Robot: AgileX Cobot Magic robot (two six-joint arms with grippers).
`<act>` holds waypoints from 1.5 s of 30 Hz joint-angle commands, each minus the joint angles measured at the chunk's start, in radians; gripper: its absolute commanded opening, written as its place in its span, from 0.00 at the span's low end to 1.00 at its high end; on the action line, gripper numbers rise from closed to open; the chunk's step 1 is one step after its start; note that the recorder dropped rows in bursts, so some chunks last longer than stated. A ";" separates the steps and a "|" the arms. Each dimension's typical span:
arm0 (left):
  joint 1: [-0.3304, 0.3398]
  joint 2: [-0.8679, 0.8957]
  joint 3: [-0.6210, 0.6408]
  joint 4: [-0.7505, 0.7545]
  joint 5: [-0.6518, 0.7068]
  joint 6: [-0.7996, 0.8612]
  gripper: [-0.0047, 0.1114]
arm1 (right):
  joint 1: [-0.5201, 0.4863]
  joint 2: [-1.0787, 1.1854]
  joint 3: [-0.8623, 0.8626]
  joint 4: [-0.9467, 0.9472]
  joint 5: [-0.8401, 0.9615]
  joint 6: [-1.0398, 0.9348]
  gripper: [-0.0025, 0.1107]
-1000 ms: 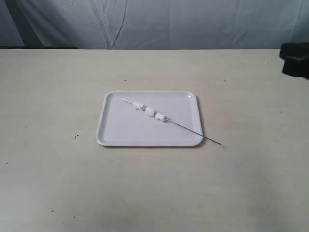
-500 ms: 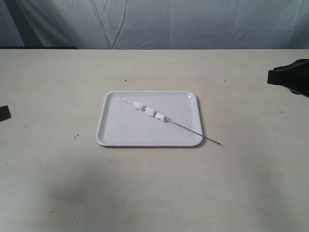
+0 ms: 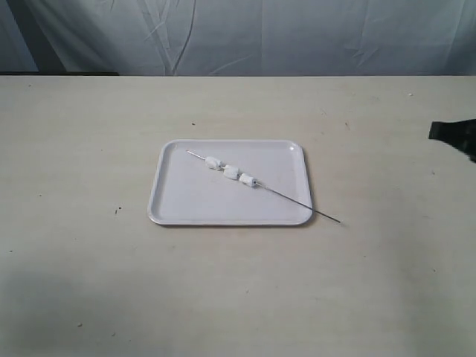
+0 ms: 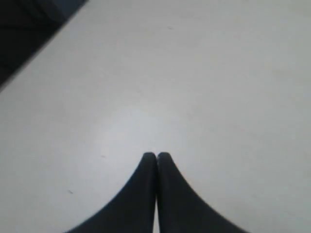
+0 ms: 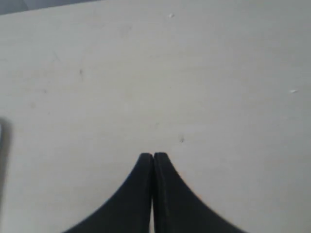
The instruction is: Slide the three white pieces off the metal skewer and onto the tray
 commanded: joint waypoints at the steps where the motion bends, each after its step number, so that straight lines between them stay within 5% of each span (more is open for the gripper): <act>1: -0.005 0.035 -0.018 -0.747 -0.075 0.588 0.04 | 0.010 0.107 0.004 -0.018 -0.230 0.042 0.02; 4: -0.005 0.078 -0.018 -1.262 -0.048 1.169 0.04 | 0.057 0.174 0.004 -0.050 -0.300 0.062 0.02; 8: -0.005 0.098 -0.018 -1.652 0.062 1.657 0.04 | 0.137 0.211 0.004 -0.050 -0.264 0.087 0.02; 12: -0.005 0.098 -0.030 -1.753 0.111 1.761 0.04 | 0.195 0.208 0.019 -0.050 -0.065 0.152 0.02; 15: -0.005 0.098 -0.036 -1.748 0.111 1.761 0.04 | 0.230 0.191 0.041 -0.040 0.249 0.166 0.02; 19: -0.005 0.098 -0.036 -1.748 0.030 1.761 0.04 | 0.262 0.182 0.048 0.094 0.499 -0.006 0.02; 24: -0.005 0.098 -0.036 -1.772 -0.035 1.761 0.04 | 0.262 0.182 0.048 0.650 0.408 -0.468 0.02; 33: -0.005 0.098 -0.036 -1.928 0.006 1.973 0.04 | 0.384 0.182 -0.006 1.814 0.250 -1.887 0.02; 37: -0.016 0.105 -0.040 -2.124 0.084 2.291 0.04 | 0.426 0.186 -0.134 2.043 0.387 -2.262 0.02; 40: -0.024 0.130 -0.054 -2.132 0.107 2.308 0.09 | 0.429 0.219 -0.248 2.086 0.500 -2.390 0.03; 45: -0.024 0.223 -0.096 -2.127 0.200 2.310 0.31 | 0.429 0.295 -0.375 2.086 0.610 -2.533 0.24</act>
